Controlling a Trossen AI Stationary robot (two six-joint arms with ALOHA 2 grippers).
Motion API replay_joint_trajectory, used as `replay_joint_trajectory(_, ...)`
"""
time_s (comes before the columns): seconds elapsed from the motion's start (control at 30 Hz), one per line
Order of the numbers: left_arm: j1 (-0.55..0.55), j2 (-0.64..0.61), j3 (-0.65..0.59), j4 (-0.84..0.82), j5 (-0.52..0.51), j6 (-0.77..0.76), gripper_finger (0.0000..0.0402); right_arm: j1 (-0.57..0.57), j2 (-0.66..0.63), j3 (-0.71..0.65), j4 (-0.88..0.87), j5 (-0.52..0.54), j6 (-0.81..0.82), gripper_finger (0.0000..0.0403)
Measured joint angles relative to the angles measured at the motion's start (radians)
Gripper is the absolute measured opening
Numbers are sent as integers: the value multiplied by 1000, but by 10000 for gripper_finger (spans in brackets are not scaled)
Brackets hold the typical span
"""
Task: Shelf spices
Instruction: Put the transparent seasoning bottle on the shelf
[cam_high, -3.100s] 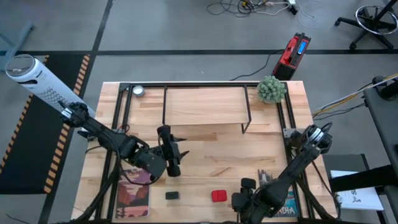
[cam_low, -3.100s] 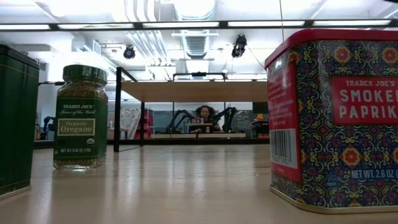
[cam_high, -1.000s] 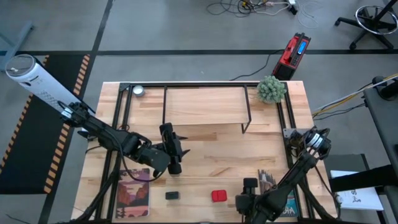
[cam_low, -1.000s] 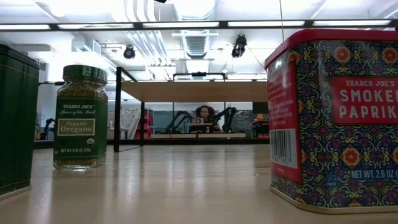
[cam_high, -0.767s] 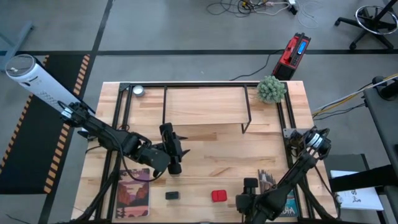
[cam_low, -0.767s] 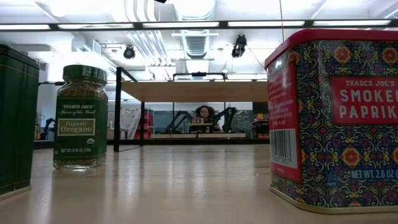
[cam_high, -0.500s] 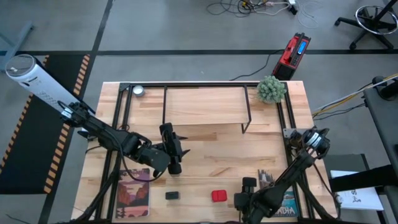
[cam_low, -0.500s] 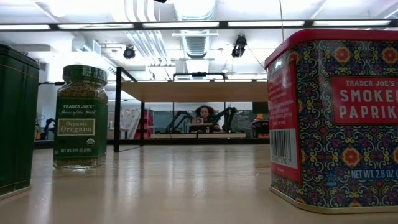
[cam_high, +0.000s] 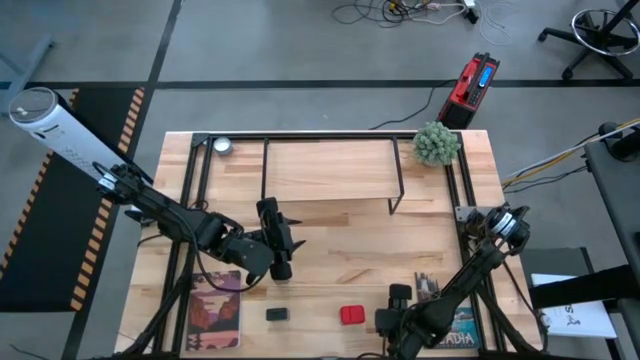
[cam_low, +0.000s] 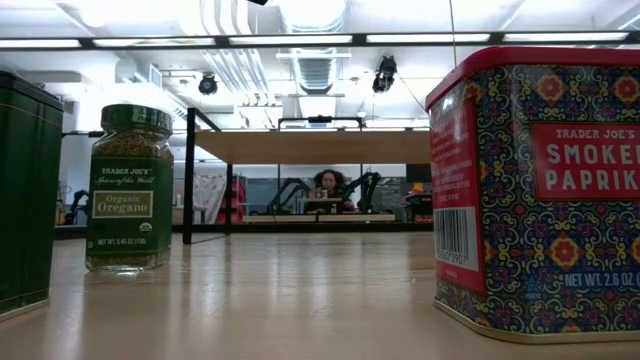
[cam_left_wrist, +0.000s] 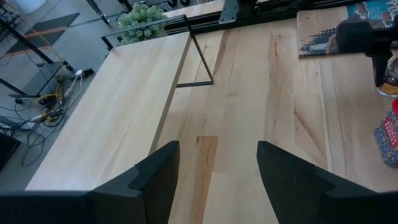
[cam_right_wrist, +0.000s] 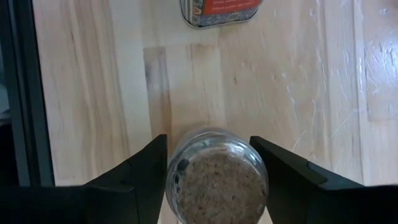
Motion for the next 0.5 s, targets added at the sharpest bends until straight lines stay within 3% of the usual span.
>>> replay_joint_trajectory(0.23, 0, 0, 0, 0, 0, 0, 204, 0, -1, -3, 2, 2, 0, 166)
replay_joint_trajectory(0.5, 0, 0, 0, 0, 0, 0, 204, 0, -2, -10, 4, 0, 15, 175)
